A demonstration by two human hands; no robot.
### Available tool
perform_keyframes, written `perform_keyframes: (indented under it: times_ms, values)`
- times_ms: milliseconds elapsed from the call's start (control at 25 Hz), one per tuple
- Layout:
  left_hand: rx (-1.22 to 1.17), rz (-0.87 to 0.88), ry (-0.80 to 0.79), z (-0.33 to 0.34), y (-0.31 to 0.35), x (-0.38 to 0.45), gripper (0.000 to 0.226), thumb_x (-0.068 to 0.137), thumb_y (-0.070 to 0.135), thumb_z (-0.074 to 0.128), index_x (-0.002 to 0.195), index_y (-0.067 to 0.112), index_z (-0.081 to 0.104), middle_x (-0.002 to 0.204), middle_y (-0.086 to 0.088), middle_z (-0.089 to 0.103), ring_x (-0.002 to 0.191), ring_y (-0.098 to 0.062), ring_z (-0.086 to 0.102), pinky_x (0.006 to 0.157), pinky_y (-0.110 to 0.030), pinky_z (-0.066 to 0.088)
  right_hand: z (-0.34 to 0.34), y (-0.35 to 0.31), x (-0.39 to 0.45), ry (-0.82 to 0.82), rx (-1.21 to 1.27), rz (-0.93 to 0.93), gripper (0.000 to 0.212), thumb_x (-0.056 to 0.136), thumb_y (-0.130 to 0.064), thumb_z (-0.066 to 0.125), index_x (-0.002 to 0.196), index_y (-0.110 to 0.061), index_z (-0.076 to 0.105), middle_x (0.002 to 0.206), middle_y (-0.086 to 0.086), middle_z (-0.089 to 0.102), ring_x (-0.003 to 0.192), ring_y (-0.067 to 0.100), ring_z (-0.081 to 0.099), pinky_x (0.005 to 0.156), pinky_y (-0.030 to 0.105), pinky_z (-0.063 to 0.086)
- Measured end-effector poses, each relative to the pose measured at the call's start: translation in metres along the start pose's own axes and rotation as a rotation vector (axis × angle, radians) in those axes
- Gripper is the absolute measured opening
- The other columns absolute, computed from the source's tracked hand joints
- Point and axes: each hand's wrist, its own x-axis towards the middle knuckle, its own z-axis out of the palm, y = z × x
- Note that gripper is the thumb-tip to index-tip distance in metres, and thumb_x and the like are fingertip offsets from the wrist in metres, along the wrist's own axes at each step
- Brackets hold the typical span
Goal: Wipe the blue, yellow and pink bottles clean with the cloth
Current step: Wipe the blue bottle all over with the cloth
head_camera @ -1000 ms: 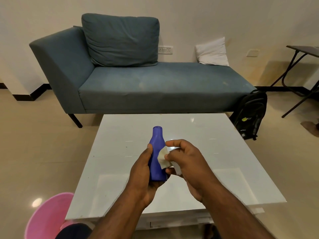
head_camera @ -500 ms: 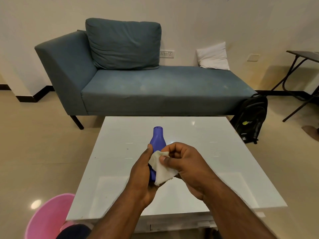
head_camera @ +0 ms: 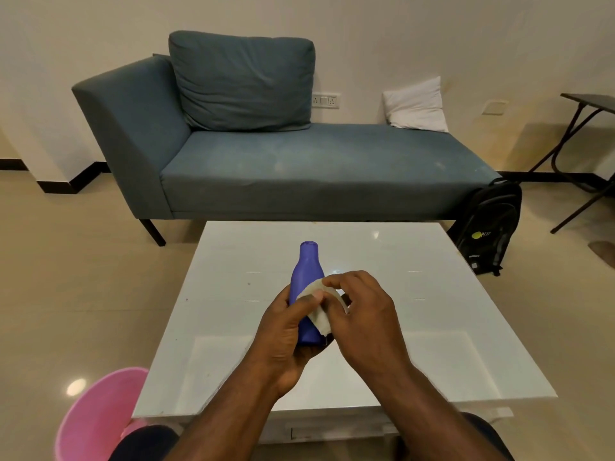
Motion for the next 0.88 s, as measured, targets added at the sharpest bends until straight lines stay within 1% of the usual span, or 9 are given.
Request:
perform_keyframes:
  times_ms: [120, 240, 320, 360, 480, 560, 640, 760, 880]
  values:
    - [-0.048, -0.024, -0.011, -0.001, 0.001, 0.001, 0.042, 0.081, 0.023, 0.068, 0.122, 0.017, 0.063, 0.106, -0.014, 0.073, 0.086, -0.03, 0.071, 0.067, -0.042, 0.059, -0.002, 0.002, 0.001, 0.035, -0.061, 0.019, 0.016, 0.087, -0.023, 0.067, 0.101, -0.016, 0.067, 0.096, -0.008, 0.059, 0.08, 0.004, 0.054, 0.078, 0.026, 0.054]
    - [-0.029, -0.022, -0.011, -0.001, 0.001, 0.001, 0.04, 0.084, 0.025, 0.065, 0.123, 0.018, 0.062, 0.108, -0.015, 0.072, 0.089, -0.031, 0.07, 0.069, -0.043, 0.06, -0.003, -0.002, -0.001, 0.117, -0.151, -0.174, 0.021, 0.081, -0.024, 0.068, 0.097, -0.01, 0.071, 0.097, 0.003, 0.067, 0.081, 0.0, 0.049, 0.078, 0.012, 0.045]
    - [-0.02, -0.017, -0.021, 0.0, 0.001, 0.0, 0.039, 0.085, 0.027, 0.064, 0.123, 0.018, 0.064, 0.106, -0.015, 0.073, 0.088, -0.03, 0.07, 0.072, -0.045, 0.06, -0.001, -0.007, -0.004, 0.003, -0.101, -0.179, 0.022, 0.089, -0.022, 0.062, 0.108, -0.013, 0.069, 0.111, -0.002, 0.063, 0.091, -0.004, 0.05, 0.092, 0.015, 0.04]
    - [-0.033, -0.023, -0.019, 0.0, 0.001, -0.001, 0.037, 0.087, 0.027, 0.062, 0.122, 0.016, 0.065, 0.102, -0.014, 0.074, 0.085, -0.029, 0.071, 0.071, -0.044, 0.059, 0.003, -0.007, -0.007, -0.063, -0.083, -0.156, 0.025, 0.092, -0.021, 0.059, 0.116, -0.016, 0.065, 0.119, -0.005, 0.059, 0.1, -0.004, 0.049, 0.096, 0.008, 0.033]
    - [-0.092, -0.084, 0.028, -0.004, 0.003, 0.0, 0.038, 0.094, 0.031, 0.057, 0.125, 0.01, 0.063, 0.106, -0.019, 0.073, 0.088, -0.03, 0.072, 0.073, -0.045, 0.06, 0.014, 0.001, -0.022, -0.12, -0.045, -0.07, 0.029, 0.098, -0.024, 0.05, 0.126, -0.024, 0.056, 0.128, -0.008, 0.051, 0.114, 0.004, 0.05, 0.087, -0.005, 0.027]
    - [-0.138, -0.121, 0.049, -0.007, 0.004, 0.003, 0.047, 0.095, 0.04, 0.056, 0.128, 0.007, 0.062, 0.12, -0.023, 0.069, 0.106, -0.036, 0.067, 0.095, -0.052, 0.054, 0.019, 0.0, -0.035, -0.12, -0.145, -0.14, 0.028, 0.094, -0.018, 0.048, 0.118, -0.019, 0.062, 0.121, -0.003, 0.056, 0.111, 0.009, 0.05, 0.09, 0.002, 0.028]
    - [-0.164, -0.133, 0.065, -0.008, 0.003, 0.005, 0.056, 0.095, 0.052, 0.05, 0.128, 0.008, 0.061, 0.124, -0.022, 0.068, 0.115, -0.039, 0.064, 0.106, -0.054, 0.046, 0.021, 0.0, -0.042, -0.113, -0.218, -0.234, 0.03, 0.085, -0.013, 0.049, 0.11, -0.015, 0.066, 0.114, 0.001, 0.06, 0.108, 0.014, 0.051, 0.092, 0.014, 0.029]
    - [-0.09, -0.108, 0.06, -0.005, -0.005, 0.003, 0.066, 0.092, 0.064, 0.039, 0.125, 0.013, 0.063, 0.117, -0.02, 0.072, 0.107, -0.038, 0.069, 0.095, -0.054, 0.054, 0.017, 0.002, -0.021, -0.115, -0.259, -0.213, 0.027, 0.084, -0.008, 0.054, 0.107, -0.015, 0.066, 0.111, 0.003, 0.06, 0.106, 0.02, 0.052, 0.091, 0.021, 0.03]
    - [-0.024, -0.131, 0.047, 0.001, -0.013, -0.003, 0.065, 0.091, 0.066, 0.034, 0.123, 0.017, 0.063, 0.103, -0.015, 0.076, 0.09, -0.034, 0.072, 0.077, -0.047, 0.06, 0.014, 0.007, 0.011, -0.027, -0.296, -0.142, 0.026, 0.083, -0.008, 0.055, 0.104, -0.018, 0.065, 0.108, 0.001, 0.057, 0.102, 0.022, 0.051, 0.087, 0.044, 0.045]
